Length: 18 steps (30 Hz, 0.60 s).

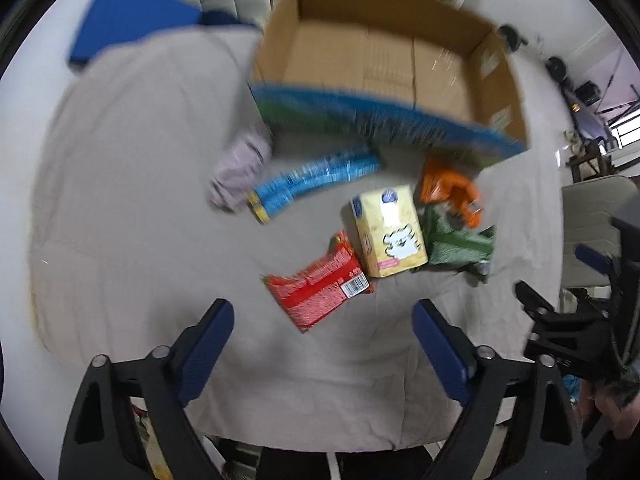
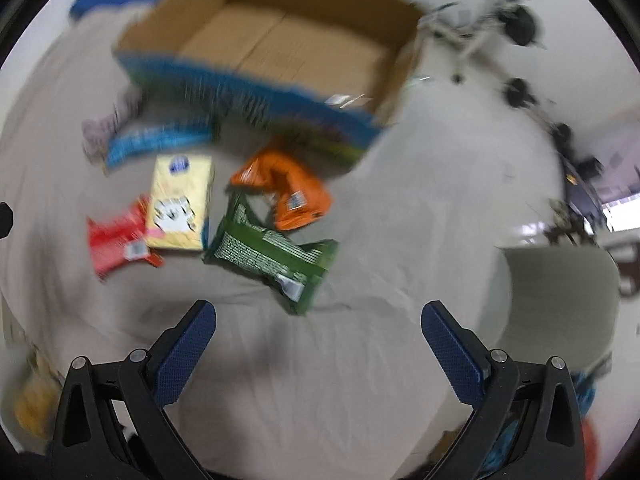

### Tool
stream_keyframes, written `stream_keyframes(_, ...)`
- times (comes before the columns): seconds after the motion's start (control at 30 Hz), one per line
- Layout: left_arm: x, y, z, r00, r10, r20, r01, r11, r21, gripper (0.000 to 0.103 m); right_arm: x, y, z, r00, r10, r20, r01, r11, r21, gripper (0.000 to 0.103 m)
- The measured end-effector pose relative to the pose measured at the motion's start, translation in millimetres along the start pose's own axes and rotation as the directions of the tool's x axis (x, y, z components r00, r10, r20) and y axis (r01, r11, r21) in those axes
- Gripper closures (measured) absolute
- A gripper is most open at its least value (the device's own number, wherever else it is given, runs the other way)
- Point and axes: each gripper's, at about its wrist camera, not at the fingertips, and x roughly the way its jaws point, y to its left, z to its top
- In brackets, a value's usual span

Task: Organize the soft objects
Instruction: 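Grasp the yellow Vinda tissue pack with the left tool while the right tool grasps the green bag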

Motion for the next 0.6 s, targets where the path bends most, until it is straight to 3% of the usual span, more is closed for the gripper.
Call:
stream_keyframes(0.1, 39, -3, 8, 0.998, 0.004, -0.07, -0.005, 1.0, -0.024, 0.015, 48, 18, 19, 0.999, -0.01, -0.036, 0.006, 0.991, -0.134, 0.0)
stream_keyframes(0.23, 67, -3, 11, 0.994, 0.001, -0.11, -0.007, 0.999, -0.052, 0.015, 98, 47, 33, 0.996, -0.034, -0.083, 0.005, 0.945, -0.327, 0.002)
stream_keyframes(0.27, 72, -3, 11, 0.994, 0.001, -0.112, -0.008, 0.998, -0.061, 0.015, 109, 51, 35, 0.995, -0.031, -0.097, -0.003, 0.943, -0.333, 0.005)
stream_keyframes(0.3, 73, -2, 12, 0.993, 0.002, -0.114, -0.009, 0.998, -0.065, 0.016, 117, 53, 37, 0.993, -0.014, -0.114, -0.025, 0.945, -0.326, 0.017)
stream_keyframes(0.33, 74, -3, 12, 0.993, -0.005, -0.118, -0.003, 0.998, -0.07, 0.016, 124, 53, 38, 0.99, 0.009, -0.137, -0.051, 0.95, -0.308, 0.027)
stream_keyframes(0.47, 79, -10, 19, 0.989, -0.058, -0.139, 0.045, 0.995, -0.094, 0.017, 132, 35, 34, 0.98, 0.124, -0.158, -0.14, 0.986, -0.093, 0.046)
stream_keyframes(0.5, 80, -13, 22, 0.988, -0.07, -0.14, 0.056, 0.994, -0.098, 0.017, 133, 27, 31, 0.972, 0.163, -0.169, -0.169, 0.985, -0.022, 0.052)
stream_keyframes(0.6, 88, -29, 35, 0.981, -0.103, -0.163, 0.087, 0.99, -0.107, 0.017, 141, -6, 11, 0.945, 0.26, -0.197, -0.21, 0.947, 0.244, 0.055)
